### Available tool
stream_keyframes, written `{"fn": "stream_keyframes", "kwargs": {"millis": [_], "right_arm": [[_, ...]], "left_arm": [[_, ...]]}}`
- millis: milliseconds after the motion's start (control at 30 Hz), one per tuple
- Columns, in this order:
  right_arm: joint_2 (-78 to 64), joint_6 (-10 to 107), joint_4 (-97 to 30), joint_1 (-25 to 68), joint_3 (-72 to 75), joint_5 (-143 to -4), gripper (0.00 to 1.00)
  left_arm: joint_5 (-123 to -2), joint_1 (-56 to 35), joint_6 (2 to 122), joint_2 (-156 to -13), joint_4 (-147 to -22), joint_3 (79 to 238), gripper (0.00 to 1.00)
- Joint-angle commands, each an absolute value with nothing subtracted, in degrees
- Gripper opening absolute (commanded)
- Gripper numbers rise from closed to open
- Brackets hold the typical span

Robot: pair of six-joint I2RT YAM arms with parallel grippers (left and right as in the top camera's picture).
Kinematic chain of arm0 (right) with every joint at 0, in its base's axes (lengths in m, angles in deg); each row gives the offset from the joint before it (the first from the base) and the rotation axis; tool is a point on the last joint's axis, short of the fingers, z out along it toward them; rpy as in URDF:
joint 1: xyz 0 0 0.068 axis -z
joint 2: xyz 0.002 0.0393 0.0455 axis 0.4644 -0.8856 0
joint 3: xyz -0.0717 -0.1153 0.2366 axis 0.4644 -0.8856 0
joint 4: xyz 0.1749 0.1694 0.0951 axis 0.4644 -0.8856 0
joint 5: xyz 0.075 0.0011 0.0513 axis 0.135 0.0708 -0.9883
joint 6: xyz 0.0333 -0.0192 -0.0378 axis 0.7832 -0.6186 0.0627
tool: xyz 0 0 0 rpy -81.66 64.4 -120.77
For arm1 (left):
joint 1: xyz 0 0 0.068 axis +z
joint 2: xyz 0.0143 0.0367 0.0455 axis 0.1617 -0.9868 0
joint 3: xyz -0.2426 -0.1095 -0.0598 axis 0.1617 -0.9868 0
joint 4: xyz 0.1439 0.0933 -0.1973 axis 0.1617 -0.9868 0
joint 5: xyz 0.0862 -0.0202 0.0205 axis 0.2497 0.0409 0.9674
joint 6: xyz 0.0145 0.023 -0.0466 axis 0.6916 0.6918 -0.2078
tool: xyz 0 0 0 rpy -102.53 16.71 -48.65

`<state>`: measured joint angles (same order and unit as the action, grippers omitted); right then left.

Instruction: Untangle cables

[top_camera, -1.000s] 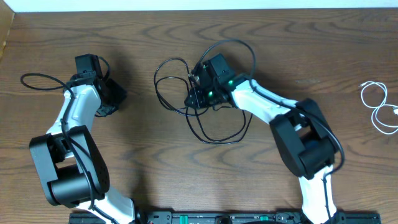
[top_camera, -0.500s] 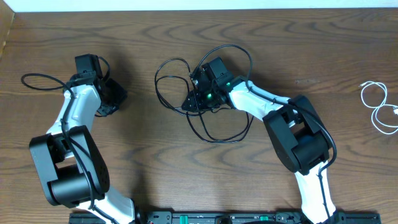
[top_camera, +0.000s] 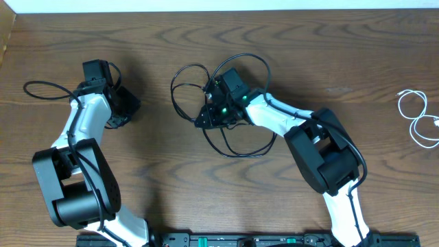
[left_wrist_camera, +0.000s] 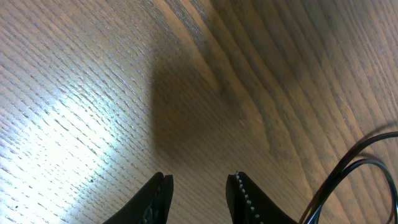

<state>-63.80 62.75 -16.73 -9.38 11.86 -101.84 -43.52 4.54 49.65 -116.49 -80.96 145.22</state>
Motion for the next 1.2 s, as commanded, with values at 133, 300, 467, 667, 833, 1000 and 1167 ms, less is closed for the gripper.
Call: {"fn": "stream_keyframes", "kwargs": {"millis": [133, 300, 467, 667, 833, 1000, 1167], "right_arm": [[-66.1, 68.1, -17.2, -9.5, 12.1, -101.3, 0.30], [-69.7, 70.6, -16.0, -7.9, 12.1, -107.5, 0.31], [-75.5, 71.6, -7.9, -6.8, 12.1, -119.2, 0.24], [-76.9, 72.5, -6.2, -4.9, 12.1, -121.8, 0.25], [-76.9, 72.5, -6.4, -3.9, 12.1, -121.7, 0.25], [-76.9, 71.0, -6.5, -3.9, 12.1, -120.5, 0.24], [-76.9, 70.9, -6.3, -3.9, 12.1, -120.3, 0.11]], "left_arm": [[-43.4, 4.7, 49.3, -116.9, -81.2, 144.9, 0.34], [-43.4, 4.7, 49.3, -116.9, -81.2, 144.9, 0.34], [-43.4, 4.7, 49.3, -116.9, -81.2, 144.9, 0.34], [-43.4, 4.7, 49.3, -116.9, -81.2, 144.9, 0.34], [-43.4, 4.7, 49.3, -116.9, -81.2, 144.9, 0.34], [-43.4, 4.7, 49.3, -116.9, -81.2, 144.9, 0.33], [-43.4, 4.7, 49.3, -116.9, -81.2, 144.9, 0.34]]}}
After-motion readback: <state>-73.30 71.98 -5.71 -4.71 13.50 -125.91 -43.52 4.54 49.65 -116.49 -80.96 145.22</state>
